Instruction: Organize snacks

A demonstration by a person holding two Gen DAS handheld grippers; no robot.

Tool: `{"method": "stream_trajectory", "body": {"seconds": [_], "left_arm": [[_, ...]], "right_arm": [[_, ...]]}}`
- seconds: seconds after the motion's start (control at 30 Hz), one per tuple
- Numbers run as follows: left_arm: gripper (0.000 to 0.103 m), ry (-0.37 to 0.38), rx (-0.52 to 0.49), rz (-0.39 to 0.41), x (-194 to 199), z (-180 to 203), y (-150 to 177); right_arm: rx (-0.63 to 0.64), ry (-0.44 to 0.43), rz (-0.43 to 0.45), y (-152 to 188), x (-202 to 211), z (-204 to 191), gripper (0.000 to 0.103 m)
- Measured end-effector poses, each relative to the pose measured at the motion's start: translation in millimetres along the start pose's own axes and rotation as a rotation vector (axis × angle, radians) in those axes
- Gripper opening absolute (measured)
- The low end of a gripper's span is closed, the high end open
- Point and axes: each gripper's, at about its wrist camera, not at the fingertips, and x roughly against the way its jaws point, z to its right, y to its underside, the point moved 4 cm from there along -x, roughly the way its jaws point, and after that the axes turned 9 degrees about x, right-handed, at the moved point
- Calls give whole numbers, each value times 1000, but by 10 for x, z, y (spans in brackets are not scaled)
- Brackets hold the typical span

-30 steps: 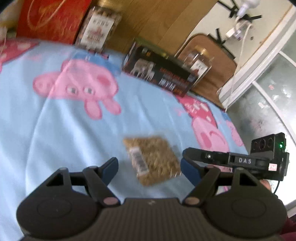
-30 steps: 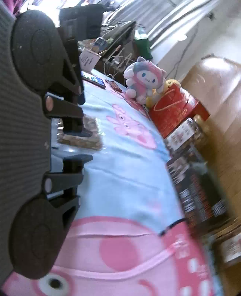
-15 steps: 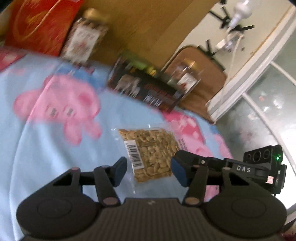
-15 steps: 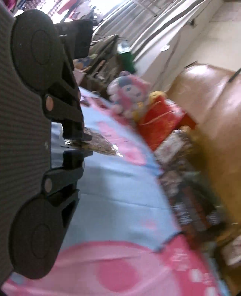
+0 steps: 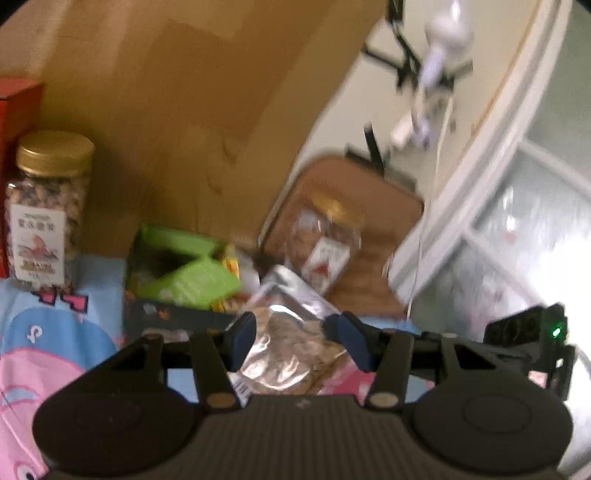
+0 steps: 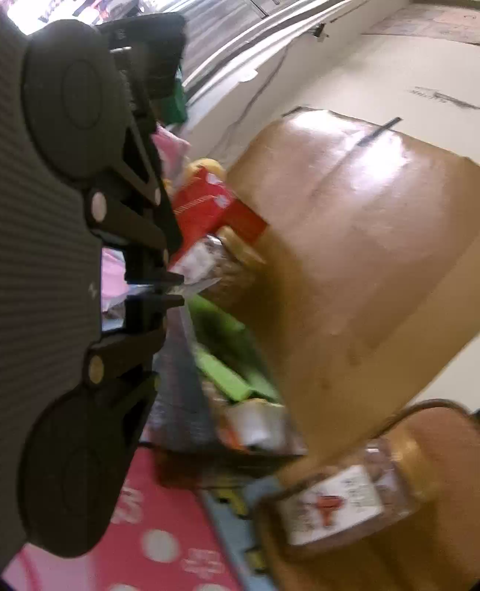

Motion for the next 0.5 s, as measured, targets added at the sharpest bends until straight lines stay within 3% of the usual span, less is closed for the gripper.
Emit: {"method": "stream_trajectory", "body": {"seconds": [0.1,0.3,0.4,0.5], "left_arm": [[55,-5,49,55,78,-177,-100],[55,-56,65,15,-109,-282,-83],[55,-53,71,-14,-235,-278,8],[55,-46,64,-49,-344,-240,110]], "right_arm": [[-32,-2,31,-177,-64,133,6],[-148,16,144,-499,-247,457,4],[-114,149,172,-481,-368,650,6],[89,340,137,-379,-502,667,10]]}}
